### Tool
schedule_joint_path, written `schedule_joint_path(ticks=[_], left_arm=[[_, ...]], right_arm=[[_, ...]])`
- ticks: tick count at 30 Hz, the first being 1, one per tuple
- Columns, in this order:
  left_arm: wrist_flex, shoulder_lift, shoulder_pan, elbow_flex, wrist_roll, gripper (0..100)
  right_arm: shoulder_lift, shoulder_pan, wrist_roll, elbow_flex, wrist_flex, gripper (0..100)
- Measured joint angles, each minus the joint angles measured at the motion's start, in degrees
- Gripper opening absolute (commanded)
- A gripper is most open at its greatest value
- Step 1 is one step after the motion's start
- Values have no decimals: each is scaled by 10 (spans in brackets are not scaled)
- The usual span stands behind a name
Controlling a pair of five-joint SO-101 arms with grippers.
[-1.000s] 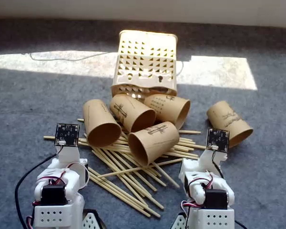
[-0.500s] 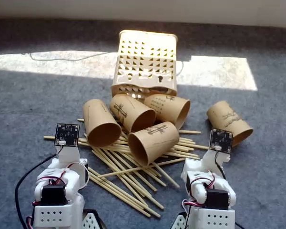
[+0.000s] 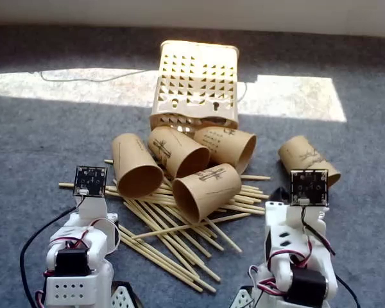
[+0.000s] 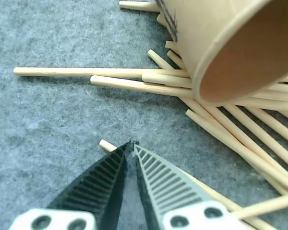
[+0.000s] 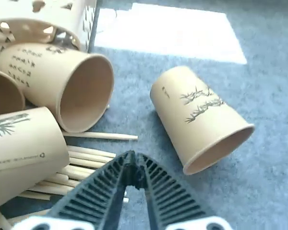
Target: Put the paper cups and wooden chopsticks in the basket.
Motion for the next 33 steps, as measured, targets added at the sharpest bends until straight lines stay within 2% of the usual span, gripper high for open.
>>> schedule_joint_path(ticks=[5, 10, 15, 19, 33], left_arm=[[0, 0, 0, 0, 0, 7], [0, 0, 0, 0, 0, 7], [0, 0, 0, 0, 0, 7], [0, 0, 0, 0, 0, 7], [0, 0, 0, 0, 0, 7]], right_arm=[[33, -26, 3, -75, 0, 22], [171, -77, 3, -178, 0, 33], [333, -118, 3, -291, 0, 156], [451, -142, 3, -350, -4, 173], [700, -219, 3, -367, -215, 173]])
